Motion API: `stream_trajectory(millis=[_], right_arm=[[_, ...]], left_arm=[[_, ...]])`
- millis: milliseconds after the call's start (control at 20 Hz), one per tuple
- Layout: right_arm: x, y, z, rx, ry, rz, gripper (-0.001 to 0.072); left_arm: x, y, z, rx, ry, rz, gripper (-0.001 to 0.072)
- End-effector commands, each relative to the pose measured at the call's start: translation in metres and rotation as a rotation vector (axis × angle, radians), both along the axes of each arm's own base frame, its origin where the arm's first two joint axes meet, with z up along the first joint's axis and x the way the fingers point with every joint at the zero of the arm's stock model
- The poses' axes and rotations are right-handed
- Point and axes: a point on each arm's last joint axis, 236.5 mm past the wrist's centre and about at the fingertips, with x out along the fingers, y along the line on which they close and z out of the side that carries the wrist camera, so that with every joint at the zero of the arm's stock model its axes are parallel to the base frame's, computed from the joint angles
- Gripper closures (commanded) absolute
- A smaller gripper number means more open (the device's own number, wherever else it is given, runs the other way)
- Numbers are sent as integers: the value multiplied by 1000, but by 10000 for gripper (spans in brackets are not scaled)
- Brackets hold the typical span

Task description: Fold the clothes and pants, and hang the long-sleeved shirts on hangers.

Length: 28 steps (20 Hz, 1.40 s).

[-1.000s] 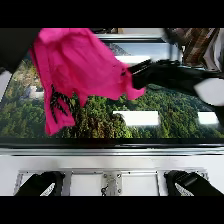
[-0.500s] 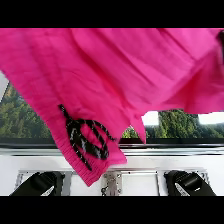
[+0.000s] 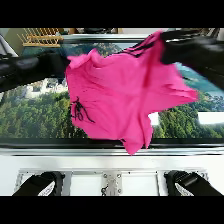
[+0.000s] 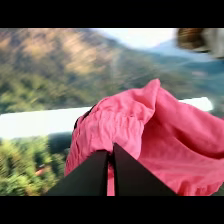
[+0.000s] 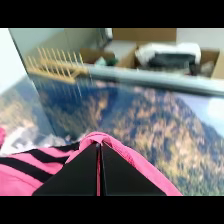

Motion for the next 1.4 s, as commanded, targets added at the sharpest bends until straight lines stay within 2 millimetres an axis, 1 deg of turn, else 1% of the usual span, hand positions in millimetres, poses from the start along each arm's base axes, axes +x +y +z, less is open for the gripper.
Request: stream_trajectory(millis=[0, 50, 100, 150, 200, 250, 300, 350, 400, 450, 500, 550, 600, 650, 700, 800, 850, 900, 950, 1000, 1100, 1200, 1250, 1350], right_arm=[[103, 25, -94, -11, 57, -59, 708], [125, 28, -113, 2, 58, -72, 701], [143, 29, -129, 23, 76, -86, 613], [156, 26, -137, 36, 91, -98, 396], [164, 21, -136, 38, 85, -111, 225], [169, 11, -127, 45, 68, -128, 161], [170, -4, -110, 56, 41, -151, 164], [166, -21, -92, 64, 19, -175, 169], [158, -39, -77, 63, 18, -195, 228], [146, -56, -67, 49, 37, -212, 270], [132, -72, -62, 25, 72, -228, 269], [117, -86, -63, -13, 112, -237, 269], [98, -95, -68, -61, 152, -233, 269], [78, -103, -79, -86, 199, -234, 269], [57, -107, -94, -100, 252, -232, 269], [20, -109, -128, -116, 341, -217, 269], [2, -106, -146, -101, 383, -203, 270], [-15, -101, -163, -74, 420, -187, 270], [-27, -97, -177, -49, 452, -174, 269], [-39, -92, -190, -20, 485, -160, 269], [-56, -82, -208, 39, 538, -135, 270], [-64, -76, -219, 78, 575, -120, 270], [-65, -74, -222, 90, 585, -115, 270], [-65, -72, -222, 98, 587, -113, 270]], left_arm=[[67, 44, -92, 54, 110, 109, 691], [88, 47, -106, 49, 104, 127, 691], [108, 49, -116, 50, 94, 147, 689], [125, 54, -123, 50, 86, 167, 478], [141, 61, -127, 43, 83, 187, 98], [152, 67, -129, 43, 86, 199, -5], [160, 77, -130, 47, 98, 211, 26], [164, 90, -130, 49, 117, 227, 26], [163, 107, -132, 54, 152, 242, 26], [157, 121, -135, 59, 194, 254, 26], [148, 140, -144, 71, 245, 273, 27], [139, 156, -155, 73, 299, 290, 27], [126, 173, -170, 70, 358, 315, 27], [111, 186, -190, 63, 418, 342, 27], [97, 197, -212, 53, 477, 367, 27], [64, 211, -266, 17, 617, 420, 27], [48, 214, -292, -1, 676, 440, 27], [36, 215, -313, -15, 712, 459, 27], [28, 212, -331, -40, 733, 478, 27], [24, 207, -343, -71, 739, 489, 27], [26, 194, -358, -142, 713, 485, 27], [33, 177, -365, -227, 705, 456, 27], [37, 168, -367, -262, 712, 425, 27], [37, 155, -373, -288, 746, 372, 27]])
